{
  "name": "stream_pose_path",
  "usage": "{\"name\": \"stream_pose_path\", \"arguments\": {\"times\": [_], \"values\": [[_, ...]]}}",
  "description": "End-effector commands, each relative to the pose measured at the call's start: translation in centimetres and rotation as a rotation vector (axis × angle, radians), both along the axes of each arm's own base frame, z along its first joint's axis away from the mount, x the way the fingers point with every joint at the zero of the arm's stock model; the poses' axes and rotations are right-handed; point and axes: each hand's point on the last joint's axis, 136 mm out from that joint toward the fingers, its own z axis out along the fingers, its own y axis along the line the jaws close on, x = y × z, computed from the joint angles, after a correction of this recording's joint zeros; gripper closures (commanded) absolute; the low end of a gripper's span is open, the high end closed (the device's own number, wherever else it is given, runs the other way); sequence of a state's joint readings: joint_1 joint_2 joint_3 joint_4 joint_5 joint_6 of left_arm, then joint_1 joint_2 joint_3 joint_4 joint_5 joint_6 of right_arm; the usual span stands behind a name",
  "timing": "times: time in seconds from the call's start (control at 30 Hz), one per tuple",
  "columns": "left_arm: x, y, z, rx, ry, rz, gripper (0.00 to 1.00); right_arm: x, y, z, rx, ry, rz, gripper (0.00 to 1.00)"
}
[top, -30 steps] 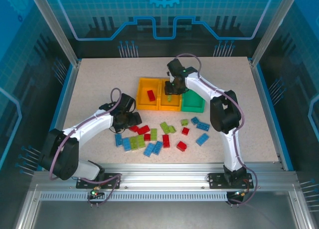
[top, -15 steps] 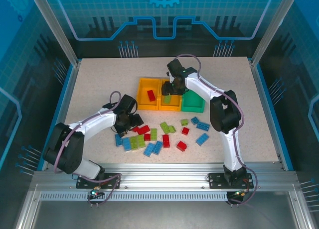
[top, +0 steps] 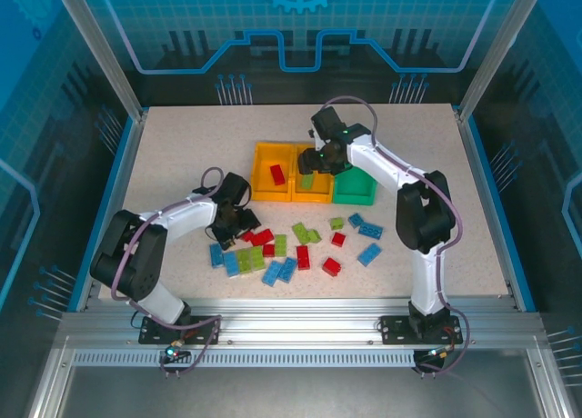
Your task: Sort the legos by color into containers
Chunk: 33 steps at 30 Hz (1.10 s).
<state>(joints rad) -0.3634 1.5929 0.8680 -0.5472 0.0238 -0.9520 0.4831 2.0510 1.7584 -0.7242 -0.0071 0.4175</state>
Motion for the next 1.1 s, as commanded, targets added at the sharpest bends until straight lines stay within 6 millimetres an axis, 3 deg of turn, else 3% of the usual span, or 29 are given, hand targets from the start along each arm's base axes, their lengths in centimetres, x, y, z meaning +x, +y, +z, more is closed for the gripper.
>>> {"name": "stream_pose_path", "arguments": {"times": [0.0,0.27,0.43,0.6,0.7,0.9,1.07], "values": [[0.5,0.1,-0.2,-0.016,0.010,0.018,0.30,-0.2,-0.9,0.7,-0.012,-0.017,0.001,0.36],[1.3,-0.2,-0.3,-0.026,-0.006,0.009,0.57,-0.6,-1.2,1.1,-0.019,-0.022,0.000,0.36],[2.0,0.0,0.7,-0.012,-0.043,-0.002,0.67,-1.7,-0.9,1.5,-0.022,-0.030,0.044,0.35],[3.2,0.3,2.9,0.009,-0.105,-0.014,0.68,-4.6,0.0,1.0,-0.046,-0.023,0.130,0.36],[4.4,0.4,5.3,0.028,-0.168,-0.037,0.68,-6.9,1.0,0.6,-0.064,-0.019,0.198,0.37],[8.5,-0.6,10.5,0.044,-0.321,-0.127,0.67,-11.3,3.0,-0.8,-0.087,-0.017,0.317,0.37],[12.5,-2.5,12.1,0.044,-0.381,-0.241,0.67,-13.6,4.2,-2.8,-0.089,0.010,0.366,0.35]]}}
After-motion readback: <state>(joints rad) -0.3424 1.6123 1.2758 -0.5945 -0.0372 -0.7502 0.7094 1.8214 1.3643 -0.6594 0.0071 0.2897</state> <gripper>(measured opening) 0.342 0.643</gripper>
